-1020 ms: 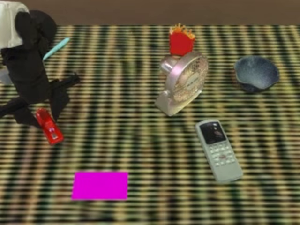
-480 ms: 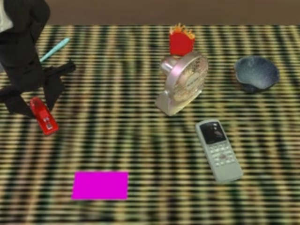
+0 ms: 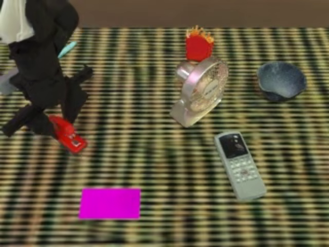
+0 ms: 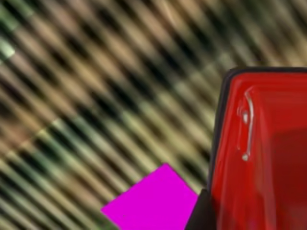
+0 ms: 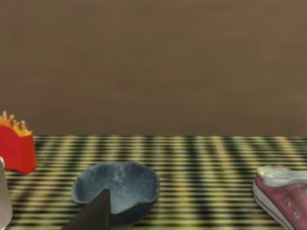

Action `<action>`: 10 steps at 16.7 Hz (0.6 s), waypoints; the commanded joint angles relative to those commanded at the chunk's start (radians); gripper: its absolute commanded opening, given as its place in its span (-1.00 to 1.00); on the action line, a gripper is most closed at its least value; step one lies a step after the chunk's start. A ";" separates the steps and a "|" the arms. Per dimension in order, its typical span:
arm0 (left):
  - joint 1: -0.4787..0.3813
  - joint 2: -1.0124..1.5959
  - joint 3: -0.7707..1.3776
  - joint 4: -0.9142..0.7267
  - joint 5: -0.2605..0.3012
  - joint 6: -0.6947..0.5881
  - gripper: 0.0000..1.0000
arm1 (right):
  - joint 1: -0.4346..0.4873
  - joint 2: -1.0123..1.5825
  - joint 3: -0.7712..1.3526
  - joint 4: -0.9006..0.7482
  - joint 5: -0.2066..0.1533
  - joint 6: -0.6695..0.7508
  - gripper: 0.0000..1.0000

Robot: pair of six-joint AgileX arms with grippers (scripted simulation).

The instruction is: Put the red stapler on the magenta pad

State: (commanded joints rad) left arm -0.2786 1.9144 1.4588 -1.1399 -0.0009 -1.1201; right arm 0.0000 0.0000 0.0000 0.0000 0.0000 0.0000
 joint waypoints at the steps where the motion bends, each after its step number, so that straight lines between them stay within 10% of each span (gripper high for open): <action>1: -0.021 -0.014 -0.013 -0.004 0.001 -0.094 -1.00 | 0.000 0.000 0.000 0.000 0.000 0.000 1.00; 10: -0.214 -0.169 -0.149 -0.023 0.010 -0.869 -1.00 | 0.000 0.000 0.000 0.000 0.000 0.000 1.00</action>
State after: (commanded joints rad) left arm -0.4930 1.7455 1.3094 -1.1626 0.0088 -1.9890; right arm 0.0000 0.0000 0.0000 0.0000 0.0000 0.0000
